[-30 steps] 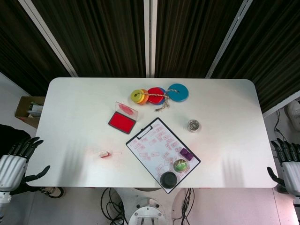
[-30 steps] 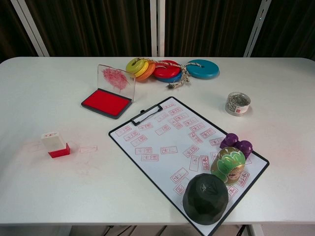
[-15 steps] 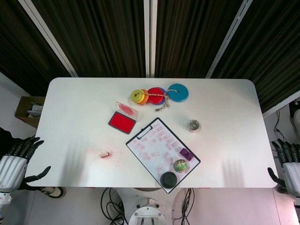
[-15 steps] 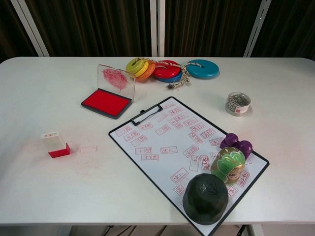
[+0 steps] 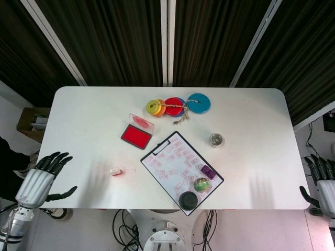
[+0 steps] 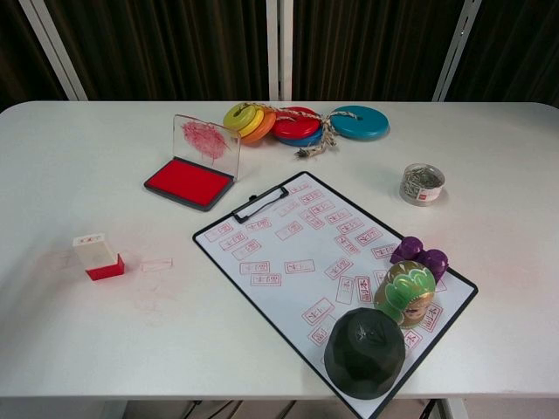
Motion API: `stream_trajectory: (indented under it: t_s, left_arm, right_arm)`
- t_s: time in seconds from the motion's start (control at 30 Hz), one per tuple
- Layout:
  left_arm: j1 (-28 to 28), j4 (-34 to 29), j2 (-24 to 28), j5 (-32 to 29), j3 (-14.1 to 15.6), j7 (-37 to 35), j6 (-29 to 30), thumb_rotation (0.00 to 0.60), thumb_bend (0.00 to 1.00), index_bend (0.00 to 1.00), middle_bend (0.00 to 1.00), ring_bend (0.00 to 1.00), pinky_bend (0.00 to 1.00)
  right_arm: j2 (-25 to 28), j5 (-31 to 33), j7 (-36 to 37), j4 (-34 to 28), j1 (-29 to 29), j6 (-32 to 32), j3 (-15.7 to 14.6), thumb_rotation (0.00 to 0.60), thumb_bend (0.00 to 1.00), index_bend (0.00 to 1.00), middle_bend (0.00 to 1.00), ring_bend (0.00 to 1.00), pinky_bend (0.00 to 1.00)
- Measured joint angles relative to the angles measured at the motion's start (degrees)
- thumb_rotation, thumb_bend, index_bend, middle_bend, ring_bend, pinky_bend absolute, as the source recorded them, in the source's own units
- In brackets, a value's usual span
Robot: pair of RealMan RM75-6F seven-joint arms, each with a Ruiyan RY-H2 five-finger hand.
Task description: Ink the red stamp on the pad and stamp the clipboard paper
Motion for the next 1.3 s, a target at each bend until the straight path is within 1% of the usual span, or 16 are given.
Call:
stream_trajectory:
  t_s: [0.1,0.13,0.2,0.27,0.3,0.33,0.4,0.47,0.57,0.6,0.7,0.8,0.93,1.1,1.3]
  left_arm:
    - [-2.0,-1.6,-1.4,0.8,-0.3,1.8,-2.6,0.297,0.17,0.18,0.15,0.12,0.25]
    - [-2.6,-2.1,-1.9,1.0,-0.4,2.4,-3.5,0.315,0.17,0.18,0.15,0.13,0.26]
    - [-4.1,-3.2,-3.1,1.1,-0.8,4.0,-5.8,0.388,0.17,0.17,0.15,0.16,0.35]
    - [-5.6,-4.3,-4.8,0.8,-1.4,5.9,-8.4,0.467,0.17,0.17,0.15,0.27,0.52]
    - [-6.1,-4.8,-5.5,0.4,-1.7,6.7,-9.6,0.515,0.18,0.18,0.18,0.34,0.62]
    - [-6.6,-5.3,-6.3,-0.3,-2.0,7.7,-10.6,0.544,0.18,0.19,0.21,0.38,0.68]
    - [-7.6,-6.3,-8.6,-2.2,-2.9,10.5,-12.5,0.600,0.18,0.24,0.32,0.53,0.83]
    - [-8.2,-6.8,-10.9,-3.7,-3.6,13.3,-13.5,0.600,0.19,0.30,0.39,0.62,0.91]
    - [-9.2,-7.2,-14.6,-6.9,-4.6,17.9,-15.5,0.600,0.19,0.34,0.42,0.73,0.99]
    - [-9.6,-7.3,-15.8,-8.6,-5.1,19.5,-16.4,0.600,0.19,0.35,0.43,0.77,1.00]
    - [-10.7,-7.0,-18.2,-13.1,-6.2,23.6,-18.8,0.600,0.19,0.35,0.42,0.83,1.00]
    - [-11.8,-6.4,-20.2,-17.8,-7.1,27.8,-20.8,0.600,0.19,0.34,0.41,0.85,1.00]
    - [-12.8,-4.8,-23.0,-21.1,-7.7,32.7,-21.7,0.600,0.19,0.34,0.41,0.86,1.00]
    - [-13.5,-1.7,-26.1,-25.0,-8.1,34.3,-21.4,0.600,0.19,0.37,0.42,0.89,1.00]
    - [-14.4,-0.3,-27.1,-26.1,-8.0,34.1,-20.9,0.600,0.19,0.43,0.48,0.91,1.00]
  right_arm:
    - [0.1,0.0,0.4,0.1,-0.2,0.3,0.0,0.600,0.23,0.00,0.00,0.00,0.00]
    - [0.1,0.0,0.5,0.1,-0.2,0.3,-0.1,0.600,0.23,0.00,0.00,0.00,0.00]
    - [0.2,-0.1,0.6,0.2,-0.4,0.5,-0.2,0.600,0.23,0.00,0.00,0.00,0.00]
    - [0.4,-0.1,0.8,0.3,-0.6,0.7,-0.2,0.600,0.23,0.00,0.00,0.00,0.00]
    - [0.4,0.0,0.9,0.4,-0.7,0.8,-0.2,0.600,0.23,0.00,0.00,0.00,0.00]
    - [0.5,0.1,1.1,0.4,-0.8,0.9,-0.2,0.600,0.23,0.00,0.00,0.00,0.00]
    - [0.7,0.3,1.4,0.5,-1.0,1.1,-0.1,0.600,0.23,0.00,0.00,0.00,0.00]
    - [0.8,0.6,1.7,0.7,-1.1,1.1,-0.1,0.600,0.23,0.00,0.00,0.00,0.00]
    - [0.9,0.9,2.2,1.2,-1.3,0.9,0.0,0.600,0.23,0.00,0.00,0.00,0.00]
    - [0.9,1.0,2.3,1.4,-1.3,0.8,0.0,0.600,0.23,0.00,0.00,0.00,0.00]
    - [0.7,1.2,2.7,1.9,-1.3,0.5,0.0,0.600,0.23,0.00,0.00,0.00,0.00]
    - [0.6,1.4,3.1,2.4,-1.4,0.4,0.0,0.600,0.23,0.00,0.00,0.00,0.00]
    - [0.4,1.6,3.5,3.0,-1.3,0.0,0.1,0.600,0.23,0.00,0.00,0.00,0.00]
    - [0.4,1.7,3.6,3.2,-1.2,-0.3,0.2,0.600,0.23,0.00,0.00,0.00,0.00]
    - [0.3,1.7,3.6,3.2,-1.2,-0.2,0.3,0.600,0.23,0.00,0.00,0.00,0.00]
